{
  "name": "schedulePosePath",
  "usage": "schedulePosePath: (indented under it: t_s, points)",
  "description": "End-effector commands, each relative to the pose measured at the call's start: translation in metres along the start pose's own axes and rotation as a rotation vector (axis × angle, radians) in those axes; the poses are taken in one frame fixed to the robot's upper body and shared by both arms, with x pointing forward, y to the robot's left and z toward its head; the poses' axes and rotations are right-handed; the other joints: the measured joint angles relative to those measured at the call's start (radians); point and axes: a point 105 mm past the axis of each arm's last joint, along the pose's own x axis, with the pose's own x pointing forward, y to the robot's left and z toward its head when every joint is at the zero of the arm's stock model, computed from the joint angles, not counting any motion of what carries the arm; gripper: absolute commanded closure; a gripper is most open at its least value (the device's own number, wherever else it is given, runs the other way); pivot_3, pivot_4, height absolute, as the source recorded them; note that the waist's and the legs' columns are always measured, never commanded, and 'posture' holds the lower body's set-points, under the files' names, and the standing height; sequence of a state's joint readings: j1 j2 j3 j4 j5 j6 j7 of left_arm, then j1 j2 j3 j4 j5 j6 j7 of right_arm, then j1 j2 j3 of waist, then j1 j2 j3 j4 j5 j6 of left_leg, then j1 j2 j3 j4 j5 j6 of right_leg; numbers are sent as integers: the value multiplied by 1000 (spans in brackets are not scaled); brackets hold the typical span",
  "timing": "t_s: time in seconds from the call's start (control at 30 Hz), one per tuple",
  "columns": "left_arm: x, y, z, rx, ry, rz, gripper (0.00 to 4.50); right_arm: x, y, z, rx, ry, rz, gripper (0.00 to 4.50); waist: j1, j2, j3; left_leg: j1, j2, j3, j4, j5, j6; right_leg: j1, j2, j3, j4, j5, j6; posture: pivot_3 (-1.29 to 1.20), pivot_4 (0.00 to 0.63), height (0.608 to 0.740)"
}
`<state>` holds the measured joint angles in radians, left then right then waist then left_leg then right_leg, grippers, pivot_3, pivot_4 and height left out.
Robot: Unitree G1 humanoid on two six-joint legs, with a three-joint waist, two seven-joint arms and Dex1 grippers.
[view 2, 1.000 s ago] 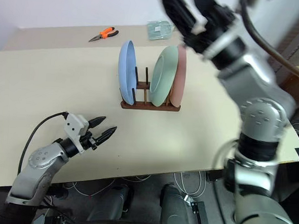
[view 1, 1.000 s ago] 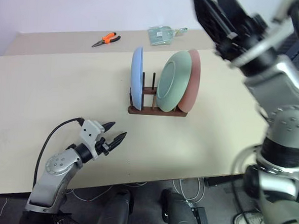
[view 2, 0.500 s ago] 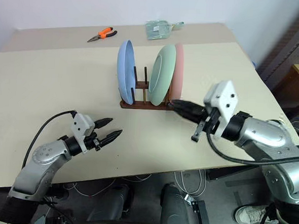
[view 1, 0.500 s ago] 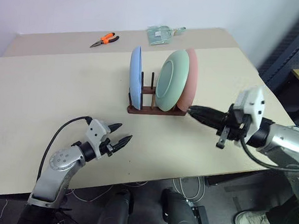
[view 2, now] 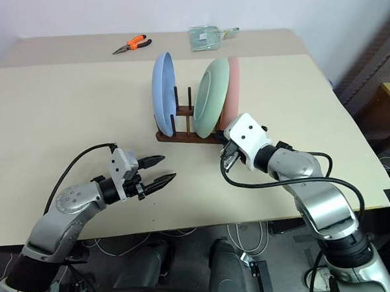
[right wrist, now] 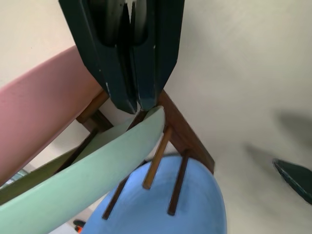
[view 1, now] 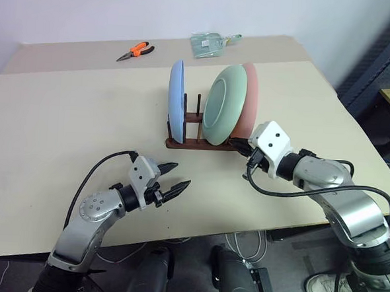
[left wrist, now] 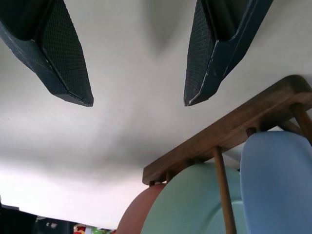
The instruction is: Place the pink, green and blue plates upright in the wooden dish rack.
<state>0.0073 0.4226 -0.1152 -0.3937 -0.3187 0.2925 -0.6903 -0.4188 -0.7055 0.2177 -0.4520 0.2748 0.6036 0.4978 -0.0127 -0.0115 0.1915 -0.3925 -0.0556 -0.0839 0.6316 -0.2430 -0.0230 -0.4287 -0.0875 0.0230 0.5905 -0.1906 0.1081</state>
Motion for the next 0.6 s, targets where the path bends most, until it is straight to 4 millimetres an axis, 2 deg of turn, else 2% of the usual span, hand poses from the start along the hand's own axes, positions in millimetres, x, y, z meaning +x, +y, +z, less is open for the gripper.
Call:
schedulePosePath:
  t_s: [0.03,0.17,0.37,0.43,0.5,0.6]
  points:
    - [2,-8,12,8,-50,-25,1471,6,-5,20,-64,-63,-38,4466,2,0,0,0,0,0,0,0,0,0,0,0,0,0,0,0,150,739]
    - [2,-8,12,5,-50,-18,1471,9,0,38,-76,-127,-25,4466,3,0,0,0,0,0,0,0,0,0,0,-1,1,0,0,0,150,739]
    - [3,-8,12,4,-50,-15,1471,10,4,44,-83,-143,0,4466,2,0,0,0,0,0,0,0,0,0,0,-1,1,0,0,0,150,739]
    - [3,-7,11,5,-49,-13,1471,8,3,40,-93,-123,3,4466,2,0,0,0,0,0,0,0,0,0,0,-1,1,0,0,0,150,739]
    - [1,-5,9,11,-40,2,1471,-4,2,29,-97,-87,24,4466,4,0,0,0,0,0,0,0,0,0,0,-1,2,0,0,0,150,739]
    - [-9,11,2,23,-7,73,1471,-38,14,2,-20,-17,165,4466,20,-1,0,0,-1,0,0,0,0,1,0,-2,1,0,0,0,150,739]
